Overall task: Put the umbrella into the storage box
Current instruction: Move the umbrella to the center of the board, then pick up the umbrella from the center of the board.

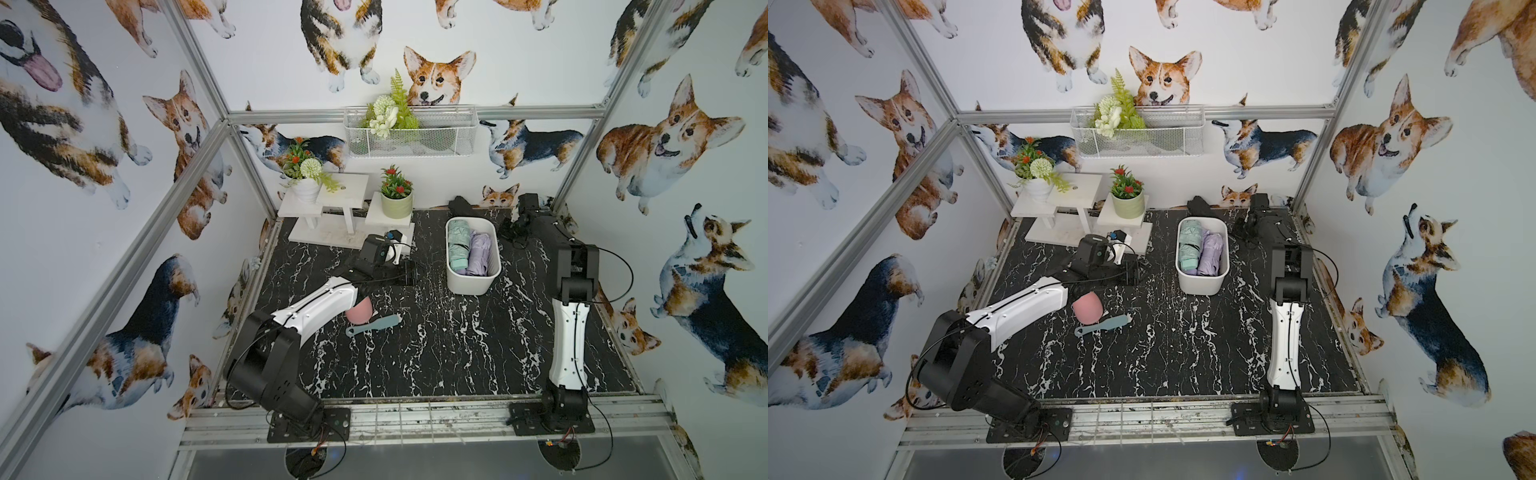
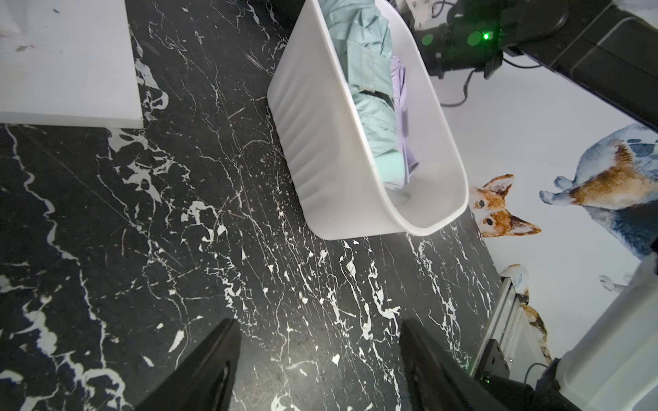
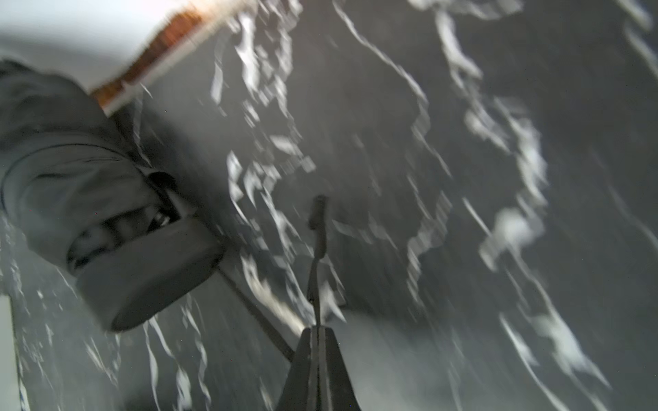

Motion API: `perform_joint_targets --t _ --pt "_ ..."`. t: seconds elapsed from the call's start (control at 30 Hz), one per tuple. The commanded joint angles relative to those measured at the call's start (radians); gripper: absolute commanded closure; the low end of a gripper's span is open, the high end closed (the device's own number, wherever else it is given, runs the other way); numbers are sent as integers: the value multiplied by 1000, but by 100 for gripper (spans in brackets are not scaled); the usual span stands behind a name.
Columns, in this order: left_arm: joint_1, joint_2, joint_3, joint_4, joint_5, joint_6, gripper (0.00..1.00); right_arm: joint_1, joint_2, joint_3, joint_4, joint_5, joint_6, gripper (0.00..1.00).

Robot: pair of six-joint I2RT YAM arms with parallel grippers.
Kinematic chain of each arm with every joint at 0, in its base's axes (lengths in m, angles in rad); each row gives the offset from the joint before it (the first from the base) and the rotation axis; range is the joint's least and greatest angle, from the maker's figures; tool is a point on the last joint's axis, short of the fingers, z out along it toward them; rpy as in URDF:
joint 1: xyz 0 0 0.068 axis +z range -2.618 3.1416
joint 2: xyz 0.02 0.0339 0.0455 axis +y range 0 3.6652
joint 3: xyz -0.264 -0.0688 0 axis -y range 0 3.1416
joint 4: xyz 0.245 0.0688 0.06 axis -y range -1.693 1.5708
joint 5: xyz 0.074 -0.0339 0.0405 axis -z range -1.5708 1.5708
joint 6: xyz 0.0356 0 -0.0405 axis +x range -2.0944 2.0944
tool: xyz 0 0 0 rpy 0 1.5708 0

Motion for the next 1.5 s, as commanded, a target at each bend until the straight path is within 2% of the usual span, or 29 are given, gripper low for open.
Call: perform_joint_targets --t 0.0,0.23,0.33,0.37,0.43,0.47,0.5,0.57,0.73,0.93,1.13,1.47 --pt "-1 -34 -23 31 5 -21 24 -34 -131 -205 134 8 28 100" --pt "-19 -107 -66 37 -9 -46 25 -116 -437 -649 255 28 49 100" --pt "-29 -126 -78 35 -18 -49 25 -140 -549 -774 252 61 40 100" --pt "-31 -131 -81 34 -21 -49 25 -143 -580 -794 245 71 34 94" --pt "-34 -134 -83 31 -23 -47 25 -142 -639 -835 232 88 9 45" --pt "-37 -134 -82 28 -23 -46 25 -141 -663 -846 230 90 -4 32" --pt "-37 -131 -81 27 -22 -43 25 -135 -688 -852 221 98 -23 23" --pt "-39 -124 -82 27 -22 -39 25 -118 -728 -850 211 105 -67 18" --pt "-39 -90 -68 33 -20 -14 25 -48 -720 -764 168 73 -183 15" --pt "-42 -57 -53 52 -13 -9 25 -13 -574 -618 121 77 -255 15" --pt "-43 -47 -52 60 -16 -10 25 -11 -432 -485 99 27 -301 14" --pt "-42 -44 -60 66 -27 -17 25 -4 -250 -307 57 -19 -352 22"
